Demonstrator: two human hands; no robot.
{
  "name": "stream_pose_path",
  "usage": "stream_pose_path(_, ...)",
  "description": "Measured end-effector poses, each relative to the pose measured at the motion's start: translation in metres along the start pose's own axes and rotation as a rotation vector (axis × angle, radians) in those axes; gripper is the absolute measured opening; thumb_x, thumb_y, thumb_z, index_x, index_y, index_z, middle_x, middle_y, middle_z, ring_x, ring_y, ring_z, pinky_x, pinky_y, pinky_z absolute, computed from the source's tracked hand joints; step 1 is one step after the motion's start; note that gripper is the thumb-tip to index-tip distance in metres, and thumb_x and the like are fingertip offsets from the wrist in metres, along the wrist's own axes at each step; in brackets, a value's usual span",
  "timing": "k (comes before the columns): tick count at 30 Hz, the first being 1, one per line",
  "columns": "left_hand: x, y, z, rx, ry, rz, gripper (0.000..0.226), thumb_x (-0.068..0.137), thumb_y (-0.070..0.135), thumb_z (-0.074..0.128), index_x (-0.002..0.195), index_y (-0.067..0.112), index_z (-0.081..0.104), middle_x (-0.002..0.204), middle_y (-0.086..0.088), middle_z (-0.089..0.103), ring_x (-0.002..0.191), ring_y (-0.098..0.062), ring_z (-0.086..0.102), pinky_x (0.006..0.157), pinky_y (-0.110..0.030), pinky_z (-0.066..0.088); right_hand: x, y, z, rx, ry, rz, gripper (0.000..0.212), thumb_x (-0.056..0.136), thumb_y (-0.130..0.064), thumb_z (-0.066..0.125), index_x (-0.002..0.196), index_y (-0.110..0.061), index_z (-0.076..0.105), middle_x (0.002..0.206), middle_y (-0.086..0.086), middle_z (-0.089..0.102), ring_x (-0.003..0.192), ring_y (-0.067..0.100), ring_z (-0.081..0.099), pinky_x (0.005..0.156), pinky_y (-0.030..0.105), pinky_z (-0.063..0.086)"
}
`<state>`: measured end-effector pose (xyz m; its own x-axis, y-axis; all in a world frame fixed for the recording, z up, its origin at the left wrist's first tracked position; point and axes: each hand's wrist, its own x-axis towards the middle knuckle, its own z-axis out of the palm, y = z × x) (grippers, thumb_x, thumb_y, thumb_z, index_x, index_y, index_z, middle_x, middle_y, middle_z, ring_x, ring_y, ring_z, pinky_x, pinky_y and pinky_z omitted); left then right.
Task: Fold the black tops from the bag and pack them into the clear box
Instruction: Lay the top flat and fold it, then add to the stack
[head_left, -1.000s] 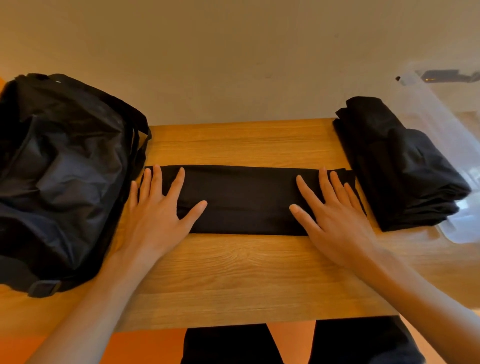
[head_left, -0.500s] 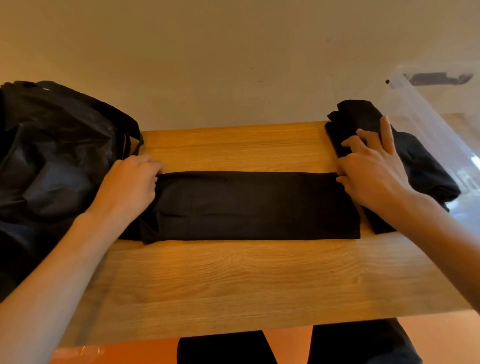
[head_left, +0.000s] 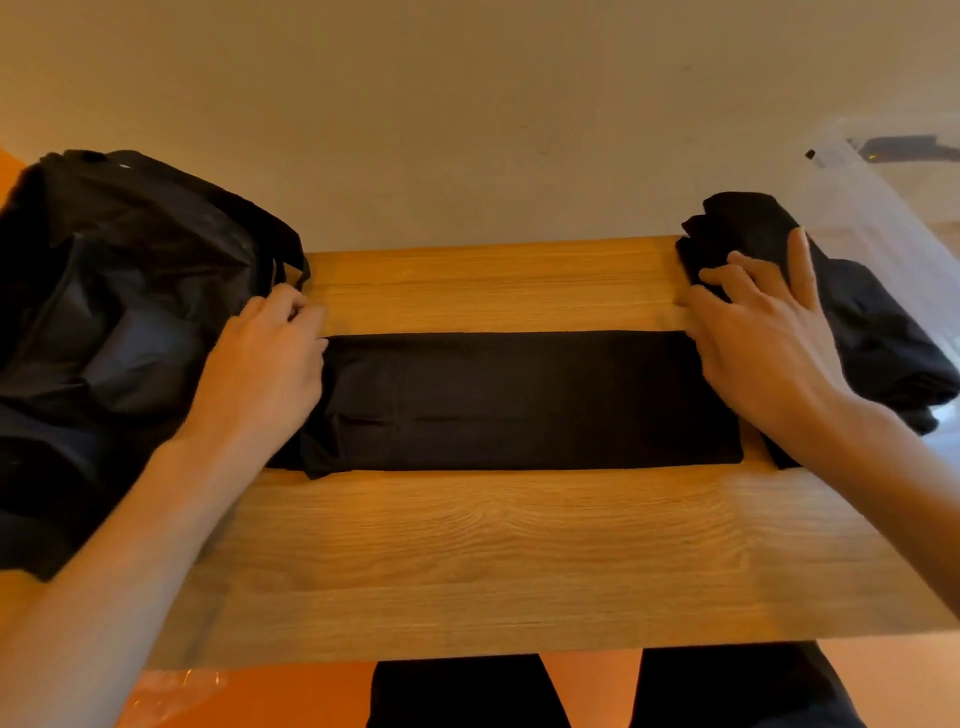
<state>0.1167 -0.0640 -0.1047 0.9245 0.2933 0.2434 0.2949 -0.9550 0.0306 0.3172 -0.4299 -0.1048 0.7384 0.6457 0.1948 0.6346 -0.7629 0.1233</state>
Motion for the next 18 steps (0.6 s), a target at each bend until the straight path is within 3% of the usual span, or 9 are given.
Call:
stream_pose_path(2,-0.029,0.021,-0.004,-0.067,-0.006,-0.063,0.042,0.102,0.022,0.054,0.14,0.002,0.057,0.144,-0.017,0.052,0.127,-0.036,0.054,0.103,-0.05,0.048,-0.017,-0.03,-0.003,0.114,0.044,-0.019,0.04,0.104,-0.036,0.05,0.137,-0.015,0.06,0.146,0.016,0.055,0.147,0.035,0.038,0.126,0.059,0.009)
stream_pose_path(4,-0.059,0.036,0.002,-0.089,-0.147,-0.106,0.061,0.108,0.045,0.035,0.159,0.013,0.027,0.168,-0.01,0.022,0.155,-0.025,0.022,0.124,-0.041,0.023,-0.035,-0.062,-0.001,0.202,-0.158,-0.076,0.064,0.103,-0.061,0.021,0.16,-0.031,0.028,0.167,0.011,0.02,0.158,0.027,0.01,0.128,0.05,0.004)
stream_pose_path(6,-0.084,0.036,0.015,-0.093,-0.259,-0.133,0.069,0.104,0.062,0.007,0.16,0.023,-0.004,0.17,-0.001,-0.01,0.156,-0.013,-0.013,0.125,-0.033,-0.003,-0.046,-0.076,0.011,0.196,-0.375,-0.078,0.074,0.089,-0.076,-0.008,0.157,-0.046,-0.015,0.168,0.0,-0.022,0.153,0.016,-0.026,0.126,0.042,-0.013)
stream_pose_path(8,-0.103,0.027,0.019,-0.163,-0.246,-0.172,0.069,0.1,0.065,0.0,0.157,0.028,-0.015,0.167,0.009,-0.023,0.152,-0.005,-0.025,0.122,-0.024,-0.009,-0.048,-0.071,0.019,0.171,-0.466,-0.025,0.076,0.077,-0.078,-0.021,0.147,-0.05,-0.034,0.16,-0.007,-0.04,0.144,0.01,-0.042,0.12,0.036,-0.024)
stream_pose_path(10,-0.117,0.025,0.009,-0.303,-0.171,-0.284,0.066,0.106,0.059,0.014,0.159,0.028,-0.01,0.168,0.014,-0.019,0.153,0.001,-0.016,0.119,-0.017,-0.001,-0.046,-0.067,0.015,0.172,-0.46,0.042,0.077,0.075,-0.078,-0.024,0.146,-0.049,-0.035,0.161,-0.004,-0.038,0.144,0.012,-0.041,0.116,0.031,-0.03)
stream_pose_path(12,-0.128,0.026,0.001,-0.392,-0.034,-0.386,0.061,0.107,0.04,0.032,0.163,0.017,0.019,0.169,0.005,0.019,0.153,-0.01,0.021,0.119,-0.023,0.022,-0.045,-0.079,0.012,0.156,-0.407,0.028,0.078,0.084,-0.078,-0.019,0.153,-0.044,-0.026,0.167,0.002,-0.025,0.151,0.017,-0.031,0.119,0.032,-0.026)
stream_pose_path(14,-0.131,0.023,0.002,-0.411,0.077,-0.425,0.047,0.106,0.023,0.044,0.15,0.008,0.048,0.144,-0.002,0.054,0.131,-0.02,0.053,0.109,-0.036,0.046,-0.04,-0.108,0.008,0.181,-0.393,-0.079,0.076,0.091,-0.077,-0.01,0.158,-0.042,-0.018,0.168,0.002,-0.018,0.153,0.016,-0.026,0.124,0.035,-0.018)
stream_pose_path(16,-0.126,0.021,0.006,-0.438,0.125,-0.45,0.035,0.102,0.017,0.055,0.136,0.008,0.062,0.122,-0.002,0.065,0.108,-0.017,0.064,0.093,-0.038,0.056,-0.034,-0.142,0.008,0.242,-0.405,-0.211,0.073,0.091,-0.077,-0.008,0.156,-0.046,-0.02,0.167,-0.001,-0.023,0.151,0.011,-0.03,0.126,0.038,-0.015)
stream_pose_path(18,-0.12,0.021,0.006,-0.497,0.159,-0.496,0.029,0.098,0.02,0.065,0.125,0.01,0.069,0.11,0.002,0.067,0.09,-0.007,0.065,0.082,-0.031,0.058,-0.029,-0.164,0.012,0.245,-0.392,-0.29,0.071,0.09,-0.078,-0.01,0.153,-0.048,-0.025,0.166,-0.004,-0.028,0.149,0.01,-0.034,0.126,0.04,-0.013)
